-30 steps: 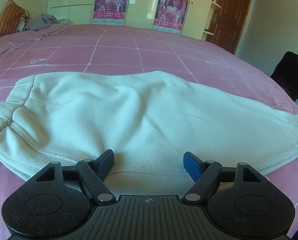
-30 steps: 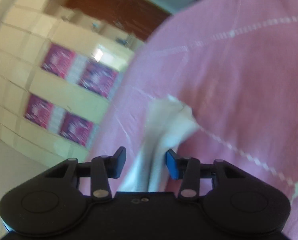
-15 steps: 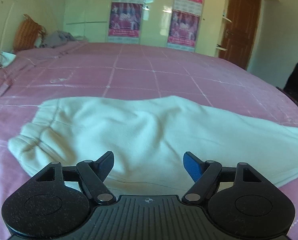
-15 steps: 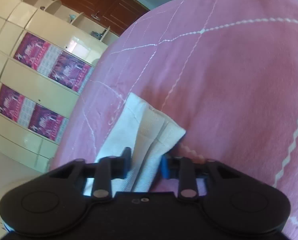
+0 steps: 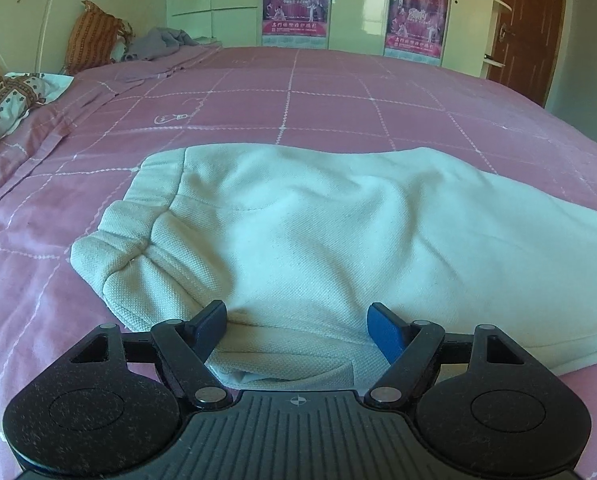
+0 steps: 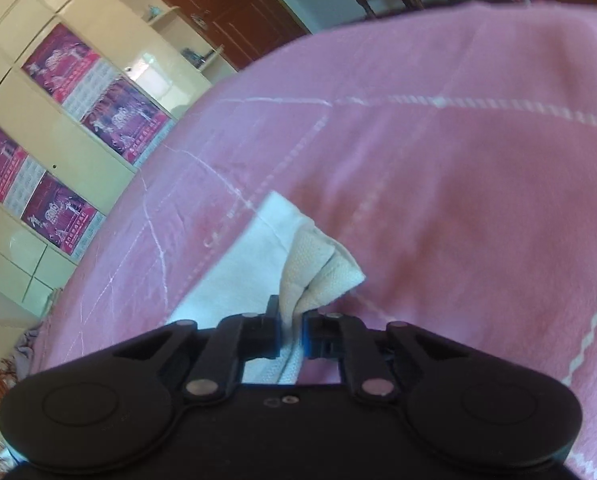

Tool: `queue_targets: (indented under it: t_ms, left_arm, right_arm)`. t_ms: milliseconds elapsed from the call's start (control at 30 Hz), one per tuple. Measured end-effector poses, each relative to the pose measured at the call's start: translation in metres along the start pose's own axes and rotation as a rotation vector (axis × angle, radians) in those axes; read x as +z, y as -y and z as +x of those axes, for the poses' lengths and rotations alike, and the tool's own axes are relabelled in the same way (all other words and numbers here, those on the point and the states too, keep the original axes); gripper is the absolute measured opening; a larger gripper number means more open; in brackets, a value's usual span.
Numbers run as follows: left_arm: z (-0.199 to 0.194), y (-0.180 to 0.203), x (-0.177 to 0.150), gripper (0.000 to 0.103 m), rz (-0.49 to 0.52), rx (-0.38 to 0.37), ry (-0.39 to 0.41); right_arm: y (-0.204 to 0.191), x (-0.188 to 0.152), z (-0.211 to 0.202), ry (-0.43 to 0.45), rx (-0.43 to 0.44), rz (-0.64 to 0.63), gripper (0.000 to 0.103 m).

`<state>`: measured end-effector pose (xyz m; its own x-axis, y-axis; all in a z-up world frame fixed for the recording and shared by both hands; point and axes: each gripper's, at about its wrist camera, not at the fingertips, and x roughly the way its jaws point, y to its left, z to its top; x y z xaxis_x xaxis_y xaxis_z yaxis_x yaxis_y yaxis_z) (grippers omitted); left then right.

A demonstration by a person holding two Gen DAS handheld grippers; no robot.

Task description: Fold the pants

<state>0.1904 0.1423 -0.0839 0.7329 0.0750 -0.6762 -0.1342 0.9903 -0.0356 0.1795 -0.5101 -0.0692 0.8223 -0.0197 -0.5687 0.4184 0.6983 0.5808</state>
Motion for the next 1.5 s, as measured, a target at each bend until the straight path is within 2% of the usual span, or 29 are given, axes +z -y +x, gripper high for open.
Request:
queue_targets:
  t_ms: [133, 233, 333, 467, 533, 633, 700, 833, 967, 1033, 1133, 1200, 1267, 1500]
  left_arm:
    - [-0.008, -0.007, 0.001, 0.076, -0.027, -0.032, 0.019]
    - [-0.019, -0.015, -0.003, 0.076, -0.063, -0.064, 0.049]
    - [-0.027, -0.022, -0.007, 0.076, -0.065, -0.083, 0.058]
    - [-0.034, -0.035, -0.011, 0.076, -0.083, -0.102, 0.051]
    - [-0.035, -0.042, -0.016, 0.076, -0.105, -0.108, 0.04]
    - [-0.037, -0.047, -0.016, 0.076, -0.133, -0.134, 0.051]
    - [-0.034, -0.048, -0.017, 0.076, -0.14, -0.142, 0.048]
    - [-0.03, -0.047, -0.017, 0.076, -0.142, -0.149, 0.045]
    - [-0.034, -0.049, -0.019, 0.076, -0.156, -0.154, 0.053]
    - [-0.036, -0.051, -0.02, 0.076, -0.172, -0.157, 0.055]
    - [-0.036, -0.047, -0.02, 0.076, -0.163, -0.155, 0.049]
    - [-0.036, -0.042, -0.021, 0.076, -0.143, -0.154, 0.042]
    - [-0.036, -0.037, -0.021, 0.076, -0.124, -0.151, 0.033]
    - [-0.042, -0.026, -0.026, 0.076, -0.105, -0.139, 0.015]
  right_arm:
    - [-0.052, -0.001, -0.012, 0.057, 0.04, -0.151, 0.008]
    - [-0.105, -0.012, -0.016, 0.048, 0.114, -0.276, 0.008]
    - [-0.17, -0.039, -0.014, 0.011, 0.208, -0.434, 0.008]
    - [-0.238, -0.096, -0.003, -0.108, 0.327, -0.614, 0.008]
    - [-0.26, -0.133, 0.008, -0.204, 0.366, -0.705, 0.008]
    - [-0.273, -0.187, 0.02, -0.326, 0.377, -0.855, 0.008]
    - [-0.276, -0.213, 0.013, -0.337, 0.394, -0.942, 0.008]
    - [-0.29, -0.241, -0.008, -0.315, 0.444, -1.036, 0.008]
    - [-0.297, -0.26, -0.013, -0.323, 0.461, -1.097, 0.009]
    - [-0.297, -0.269, -0.007, -0.347, 0.45, -1.082, 0.013]
    - [-0.293, -0.282, -0.002, -0.39, 0.471, -1.058, 0.025]
    - [-0.29, -0.285, -0.004, -0.416, 0.507, -1.008, 0.038]
    - [-0.289, -0.287, -0.007, -0.425, 0.541, -0.964, 0.046]
    - [-0.291, -0.292, -0.014, -0.383, 0.533, -0.894, 0.045]
